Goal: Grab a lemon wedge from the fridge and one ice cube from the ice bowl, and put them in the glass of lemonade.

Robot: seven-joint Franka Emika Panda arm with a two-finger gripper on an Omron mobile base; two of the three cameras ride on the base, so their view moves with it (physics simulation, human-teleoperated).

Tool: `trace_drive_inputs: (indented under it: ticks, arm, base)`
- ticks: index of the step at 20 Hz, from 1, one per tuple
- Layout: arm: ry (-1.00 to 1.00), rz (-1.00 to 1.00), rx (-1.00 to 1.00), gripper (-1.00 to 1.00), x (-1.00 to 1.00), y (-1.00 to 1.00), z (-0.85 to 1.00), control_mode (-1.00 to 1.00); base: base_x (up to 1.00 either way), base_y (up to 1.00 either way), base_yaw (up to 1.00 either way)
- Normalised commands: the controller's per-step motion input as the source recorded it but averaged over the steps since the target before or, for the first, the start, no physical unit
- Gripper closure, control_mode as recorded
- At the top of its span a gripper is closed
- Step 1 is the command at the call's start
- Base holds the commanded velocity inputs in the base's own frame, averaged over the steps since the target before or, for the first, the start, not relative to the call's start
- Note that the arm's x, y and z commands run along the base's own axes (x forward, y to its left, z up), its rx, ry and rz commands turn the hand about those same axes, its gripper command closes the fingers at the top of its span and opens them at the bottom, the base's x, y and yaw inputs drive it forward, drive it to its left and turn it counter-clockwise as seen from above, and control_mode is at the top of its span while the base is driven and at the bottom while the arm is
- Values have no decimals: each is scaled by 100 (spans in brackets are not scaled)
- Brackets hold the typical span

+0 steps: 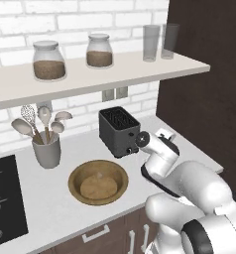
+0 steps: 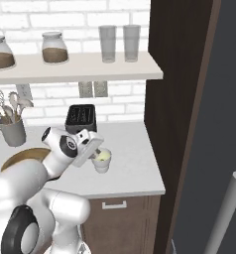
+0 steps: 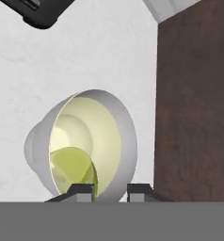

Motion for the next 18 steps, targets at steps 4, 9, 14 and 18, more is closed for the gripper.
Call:
trace_drive_inputs:
  ticks: [4, 9, 14, 18]
  arm:
    - [0, 0, 0, 100, 28, 0, -26, -100]
    - [0, 0, 0, 100, 24, 0, -18, -100]
    - [0, -1, 0, -100, 5, 0, -4, -100]
    - [0, -3, 0, -100, 4, -2, 0, -100]
  base:
    - [0, 0, 0]
    - [0, 0, 0]
    - [0, 0, 0]
    - [0, 0, 0]
